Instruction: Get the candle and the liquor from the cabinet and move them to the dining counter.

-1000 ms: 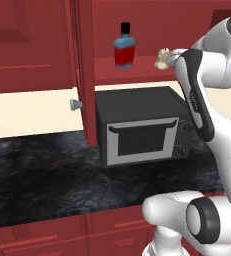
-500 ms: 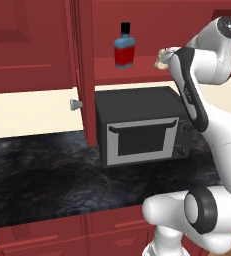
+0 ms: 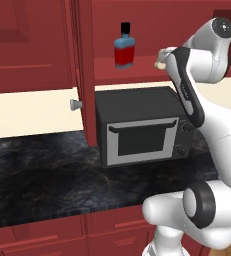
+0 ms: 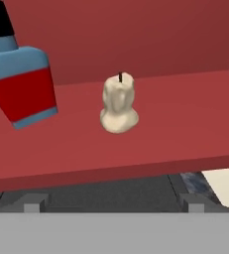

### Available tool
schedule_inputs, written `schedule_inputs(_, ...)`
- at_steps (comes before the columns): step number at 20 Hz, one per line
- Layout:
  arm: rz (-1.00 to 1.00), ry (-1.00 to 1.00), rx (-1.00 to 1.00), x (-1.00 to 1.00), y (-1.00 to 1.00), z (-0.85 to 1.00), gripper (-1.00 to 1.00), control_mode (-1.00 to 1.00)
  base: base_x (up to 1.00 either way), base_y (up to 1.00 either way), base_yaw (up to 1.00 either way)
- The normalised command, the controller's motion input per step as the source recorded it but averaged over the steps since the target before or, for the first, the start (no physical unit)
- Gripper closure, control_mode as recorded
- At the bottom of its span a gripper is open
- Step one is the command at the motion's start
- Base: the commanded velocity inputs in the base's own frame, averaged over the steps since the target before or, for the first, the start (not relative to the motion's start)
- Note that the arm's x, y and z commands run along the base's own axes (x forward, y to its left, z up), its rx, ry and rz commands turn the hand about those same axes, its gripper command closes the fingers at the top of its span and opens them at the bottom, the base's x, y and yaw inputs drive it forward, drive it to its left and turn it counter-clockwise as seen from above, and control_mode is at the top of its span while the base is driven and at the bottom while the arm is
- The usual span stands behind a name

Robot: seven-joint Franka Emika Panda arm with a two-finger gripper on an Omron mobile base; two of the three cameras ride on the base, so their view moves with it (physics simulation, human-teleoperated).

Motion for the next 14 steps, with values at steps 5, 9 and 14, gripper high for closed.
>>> schedule_inputs(5,0.0,0.0,0.0,0.19,0.0,0.0,-1.0,-1.0,0.0,0.0,0.0)
schedule_inputs(9,0.0,0.0,0.0,0.22,0.0,0.0,-1.0,-1.0,0.0,0.0,0.0)
schedule_inputs(14,0.0,0.0,0.0,0.35,0.0,0.0,-1.0,-1.0,0.0,0.0,0.0)
